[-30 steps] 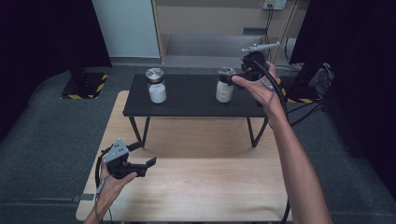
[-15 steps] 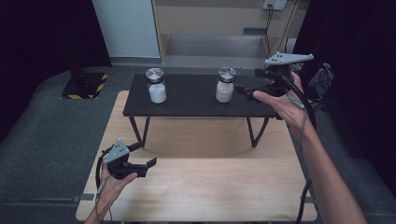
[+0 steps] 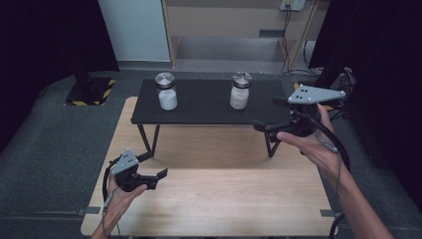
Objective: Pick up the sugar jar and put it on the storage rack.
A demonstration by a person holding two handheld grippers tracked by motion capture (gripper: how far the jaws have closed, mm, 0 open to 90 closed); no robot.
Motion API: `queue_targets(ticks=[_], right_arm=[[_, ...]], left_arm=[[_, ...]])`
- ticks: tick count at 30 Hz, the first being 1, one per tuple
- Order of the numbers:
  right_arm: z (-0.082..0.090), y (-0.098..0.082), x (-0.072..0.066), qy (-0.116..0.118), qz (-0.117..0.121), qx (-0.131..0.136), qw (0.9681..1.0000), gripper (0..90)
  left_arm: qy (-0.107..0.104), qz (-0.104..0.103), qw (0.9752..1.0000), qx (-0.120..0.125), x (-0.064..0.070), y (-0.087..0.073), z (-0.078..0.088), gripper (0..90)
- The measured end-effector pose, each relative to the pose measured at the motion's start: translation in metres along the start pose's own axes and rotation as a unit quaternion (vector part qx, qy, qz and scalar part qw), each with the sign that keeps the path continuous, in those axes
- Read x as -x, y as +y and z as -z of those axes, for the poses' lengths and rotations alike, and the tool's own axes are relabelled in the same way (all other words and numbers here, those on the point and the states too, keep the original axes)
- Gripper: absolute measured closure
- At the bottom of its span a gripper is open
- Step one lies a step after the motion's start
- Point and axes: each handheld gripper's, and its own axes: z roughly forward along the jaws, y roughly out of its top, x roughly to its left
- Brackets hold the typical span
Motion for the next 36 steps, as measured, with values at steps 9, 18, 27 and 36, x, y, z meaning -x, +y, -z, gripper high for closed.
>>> queue_targets(ticks=[9, 18, 27, 36], right_arm=[[0.005, -0.026, -0.012, 0.009, 0.005, -0.002, 0.9999, 5.6], [0.006, -0.039, -0.018, 0.011, 0.008, 0.004, 0.9999, 5.7], [0.002, -0.043, -0.015, 0.013, -0.001, 0.012, 0.9998, 6.0], [-0.001, -0.039, -0.017, 0.016, 0.005, 0.013, 0.9998, 6.0]], left_arm=[[0.0, -0.001, 1.0, -0.002, 0.0, 0.0, 0.0, 7.9], [0.0, 0.0, 1.0, -0.002, 0.0, 0.0, 0.0, 7.9], [0.0, 0.0, 1.0, -0.002, -0.001, 0.0, 0.0, 7.8], [0.0, -0.002, 1.0, -0.003, -0.001, 0.001, -0.001, 7.8]])
